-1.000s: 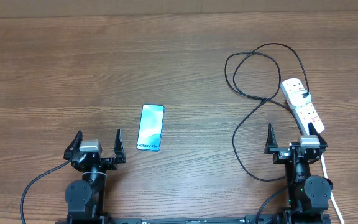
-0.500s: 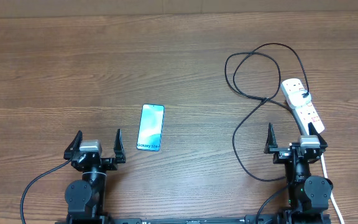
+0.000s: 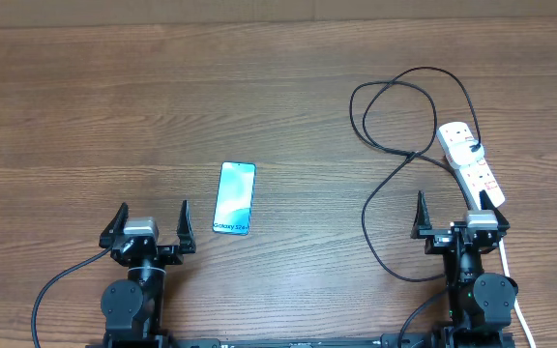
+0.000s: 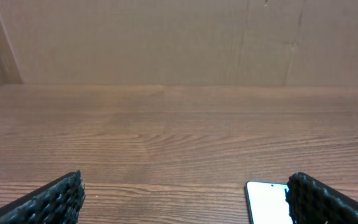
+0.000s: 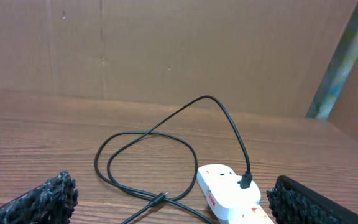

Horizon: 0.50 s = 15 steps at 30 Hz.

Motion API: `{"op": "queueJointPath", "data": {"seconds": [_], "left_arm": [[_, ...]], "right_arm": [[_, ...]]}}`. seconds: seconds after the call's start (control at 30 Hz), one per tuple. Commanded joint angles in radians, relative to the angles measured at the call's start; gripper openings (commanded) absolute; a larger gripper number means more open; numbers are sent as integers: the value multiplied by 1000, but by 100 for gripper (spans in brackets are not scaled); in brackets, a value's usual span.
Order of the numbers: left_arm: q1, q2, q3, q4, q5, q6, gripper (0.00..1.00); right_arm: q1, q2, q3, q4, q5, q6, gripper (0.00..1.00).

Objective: Plug charger to phone and switch on socket

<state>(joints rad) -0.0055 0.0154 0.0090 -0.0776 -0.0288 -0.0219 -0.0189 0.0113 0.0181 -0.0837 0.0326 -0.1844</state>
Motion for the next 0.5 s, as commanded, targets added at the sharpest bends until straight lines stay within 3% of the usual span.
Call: {"op": "queueJointPath", "data": {"seconds": [0.0, 0.2, 0.47], "left_arm": [[6, -12, -4, 3, 12, 19, 100], [6, -12, -4, 28, -35, 37, 100], [5, -12, -4, 16, 50, 17, 99]], "right_arm": [[-1, -8, -10, 2, -1, -3, 100], [-1, -8, -10, 2, -1, -3, 100], [-1, -8, -10, 2, -1, -3, 100]]}}
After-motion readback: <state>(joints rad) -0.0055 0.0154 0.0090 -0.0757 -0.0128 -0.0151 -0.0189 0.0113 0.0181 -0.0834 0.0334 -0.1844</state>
